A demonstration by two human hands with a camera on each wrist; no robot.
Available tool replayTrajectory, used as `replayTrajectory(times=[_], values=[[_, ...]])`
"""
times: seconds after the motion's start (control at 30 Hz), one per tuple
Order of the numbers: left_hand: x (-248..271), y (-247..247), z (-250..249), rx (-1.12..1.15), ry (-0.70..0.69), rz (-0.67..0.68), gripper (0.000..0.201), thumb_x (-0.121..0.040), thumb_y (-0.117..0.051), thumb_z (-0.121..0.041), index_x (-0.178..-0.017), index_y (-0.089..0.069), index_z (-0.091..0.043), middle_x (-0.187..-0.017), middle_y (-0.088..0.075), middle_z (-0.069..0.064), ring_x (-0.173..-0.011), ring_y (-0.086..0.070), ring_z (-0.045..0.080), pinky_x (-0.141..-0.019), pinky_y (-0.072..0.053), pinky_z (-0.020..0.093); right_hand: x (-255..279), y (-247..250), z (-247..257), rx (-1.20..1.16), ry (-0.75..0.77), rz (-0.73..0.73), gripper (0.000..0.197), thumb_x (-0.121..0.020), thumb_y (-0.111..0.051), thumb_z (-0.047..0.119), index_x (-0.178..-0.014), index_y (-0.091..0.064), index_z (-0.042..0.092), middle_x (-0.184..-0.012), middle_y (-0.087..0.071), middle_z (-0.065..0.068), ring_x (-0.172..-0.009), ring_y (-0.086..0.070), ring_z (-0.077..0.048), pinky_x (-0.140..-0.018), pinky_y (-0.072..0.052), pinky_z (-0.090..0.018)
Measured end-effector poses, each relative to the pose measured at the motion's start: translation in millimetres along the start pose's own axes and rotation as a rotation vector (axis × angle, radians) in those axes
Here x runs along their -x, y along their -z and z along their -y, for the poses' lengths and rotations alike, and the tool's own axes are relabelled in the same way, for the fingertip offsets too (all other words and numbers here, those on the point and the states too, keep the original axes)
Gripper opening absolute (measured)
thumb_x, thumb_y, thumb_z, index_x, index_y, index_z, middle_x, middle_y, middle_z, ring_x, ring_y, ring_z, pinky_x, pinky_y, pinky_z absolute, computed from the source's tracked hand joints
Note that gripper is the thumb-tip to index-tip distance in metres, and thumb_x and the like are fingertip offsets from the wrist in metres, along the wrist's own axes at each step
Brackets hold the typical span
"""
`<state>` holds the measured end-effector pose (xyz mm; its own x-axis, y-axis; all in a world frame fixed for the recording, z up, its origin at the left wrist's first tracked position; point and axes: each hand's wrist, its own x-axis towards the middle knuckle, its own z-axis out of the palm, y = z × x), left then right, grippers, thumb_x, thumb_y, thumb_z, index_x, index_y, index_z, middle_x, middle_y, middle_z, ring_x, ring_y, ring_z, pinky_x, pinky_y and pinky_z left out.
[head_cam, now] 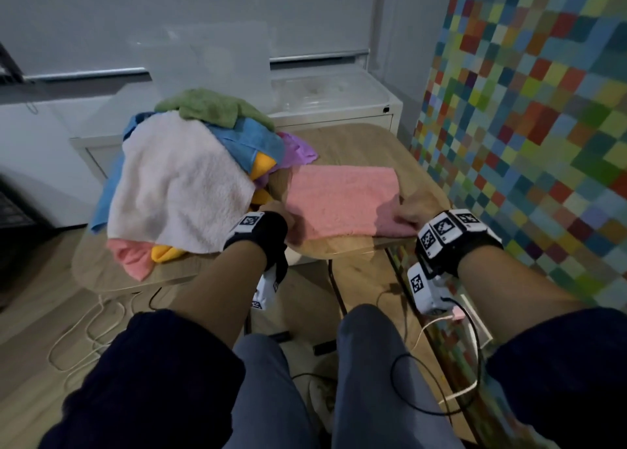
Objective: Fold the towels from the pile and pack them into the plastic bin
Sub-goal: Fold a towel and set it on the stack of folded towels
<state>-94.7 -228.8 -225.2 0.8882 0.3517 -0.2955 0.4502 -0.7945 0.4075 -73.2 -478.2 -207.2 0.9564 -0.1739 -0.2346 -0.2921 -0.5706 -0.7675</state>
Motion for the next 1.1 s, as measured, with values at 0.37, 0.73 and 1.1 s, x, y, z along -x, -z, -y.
replayTrajectory(times=[0.37, 0.73, 1.1], values=[[8, 19, 1, 0.389, -0.143, 0.006, 0.013, -0.086, -0.057, -0.009, -0.075, -0.060, -0.002, -0.077, -0.057, 0.016, -0.057, -0.059, 0.019, -0.054, -0.045, 0.028, 19, 23, 1, -0.187, -0.172, 0.182, 0.020, -0.082, -0.071, 0.018, -0.078, -0.053, 0.010, -0.084, -0.060, -0.006, -0.068, -0.055, -0.016, -0.064, -0.050, -0.030], [17, 8, 10, 0.089, -0.317, 0.069, 0.013, -0.085, -0.057, -0.006, -0.073, -0.052, -0.009, -0.079, -0.054, 0.004, -0.079, -0.055, 0.023, -0.062, -0.049, 0.024, 33, 13, -19, 0.388, 0.132, -0.008, 0.028, -0.086, -0.059, 0.019, -0.106, -0.054, -0.001, -0.096, -0.059, -0.015, -0.096, -0.059, -0.029, -0.073, -0.047, -0.033], [47, -17, -21, -0.227, -0.642, 0.150, 0.060, -0.064, -0.083, -0.037, -0.113, -0.055, -0.017, -0.108, -0.054, 0.001, -0.097, -0.052, 0.020, -0.087, -0.046, 0.033, 62, -35, 12, 0.952, 0.661, 0.305, 0.050, -0.068, -0.082, 0.029, -0.103, -0.050, 0.013, -0.098, -0.047, -0.003, -0.096, -0.045, -0.022, -0.081, -0.042, -0.037]])
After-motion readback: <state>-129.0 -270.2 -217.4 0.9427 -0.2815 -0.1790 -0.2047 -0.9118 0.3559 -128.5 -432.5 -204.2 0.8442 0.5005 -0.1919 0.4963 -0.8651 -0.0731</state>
